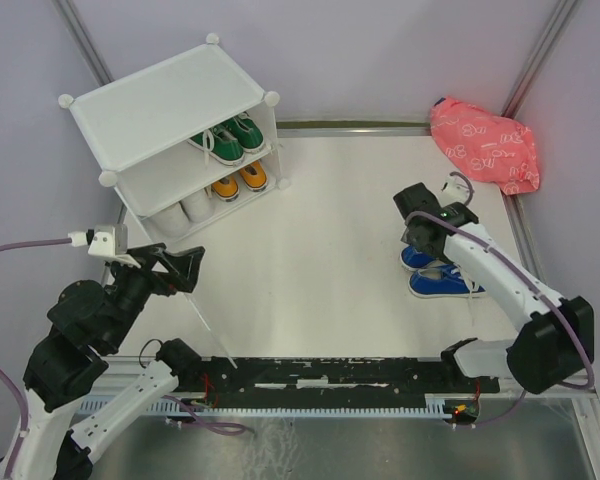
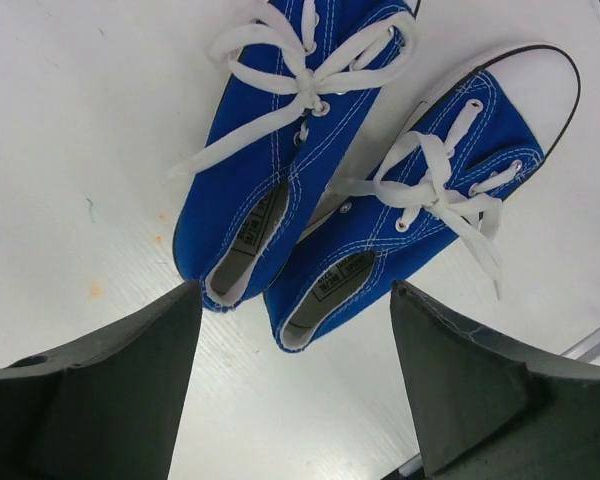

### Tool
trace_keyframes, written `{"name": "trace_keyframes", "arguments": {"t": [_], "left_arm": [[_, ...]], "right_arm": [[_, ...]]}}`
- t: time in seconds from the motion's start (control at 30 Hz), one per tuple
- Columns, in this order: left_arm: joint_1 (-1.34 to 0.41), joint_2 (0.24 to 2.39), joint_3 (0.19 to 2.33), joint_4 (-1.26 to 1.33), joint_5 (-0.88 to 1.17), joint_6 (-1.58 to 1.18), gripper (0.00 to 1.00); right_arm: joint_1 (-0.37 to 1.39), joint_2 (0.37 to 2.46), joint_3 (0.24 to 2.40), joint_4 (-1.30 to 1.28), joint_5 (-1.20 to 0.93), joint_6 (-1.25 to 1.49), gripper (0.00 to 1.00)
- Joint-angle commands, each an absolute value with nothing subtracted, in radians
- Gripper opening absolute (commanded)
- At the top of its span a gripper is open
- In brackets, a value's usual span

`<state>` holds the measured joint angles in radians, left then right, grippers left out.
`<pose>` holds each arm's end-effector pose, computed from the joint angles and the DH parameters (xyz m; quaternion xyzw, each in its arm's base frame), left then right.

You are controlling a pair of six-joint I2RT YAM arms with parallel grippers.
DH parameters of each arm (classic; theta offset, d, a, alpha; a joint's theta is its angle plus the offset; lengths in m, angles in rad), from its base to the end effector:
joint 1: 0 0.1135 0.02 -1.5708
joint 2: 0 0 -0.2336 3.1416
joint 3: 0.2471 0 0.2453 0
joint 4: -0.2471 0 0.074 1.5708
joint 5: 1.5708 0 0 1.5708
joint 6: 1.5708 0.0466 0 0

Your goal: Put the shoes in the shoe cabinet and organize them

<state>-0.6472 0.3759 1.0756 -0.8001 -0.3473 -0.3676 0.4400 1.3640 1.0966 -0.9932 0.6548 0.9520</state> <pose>0.0600 -0.0255 0.3865 -0.0130 0.7396 -0.2090 0.6397 0.2393 0.0813 0.2315 0.2849 0.8924 -0.1500 0.3160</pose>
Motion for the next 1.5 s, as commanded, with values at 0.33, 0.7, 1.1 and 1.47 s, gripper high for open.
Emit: {"name": "trace_keyframes", "arguments": {"t": [0.33,0.7,1.1,1.47], "left_arm": [[-0.646,0.372,1.041,-0.873,-0.244,-0.345,0.99],[-0.646,0.397,1.060,-0.878,-0.251,-0.356,0.99],[-0.646,0.428,1.074,-0.891,-0.287,-0.334,0.99],[-0.646,0.435,1.086,-0.895,-0.287,-0.334,0.99]], "right_arm": [[0.255,1.212,0.896,-0.840,0.458,1.168,0.79],[0.186,1.244,0.790,-0.630,0.414,1.162,0.70],[0.186,1.084,0.874,-0.722,0.475,1.155,0.68],[0.185,1.255,0.825,-0.629,0.357,1.202,0.70]]}}
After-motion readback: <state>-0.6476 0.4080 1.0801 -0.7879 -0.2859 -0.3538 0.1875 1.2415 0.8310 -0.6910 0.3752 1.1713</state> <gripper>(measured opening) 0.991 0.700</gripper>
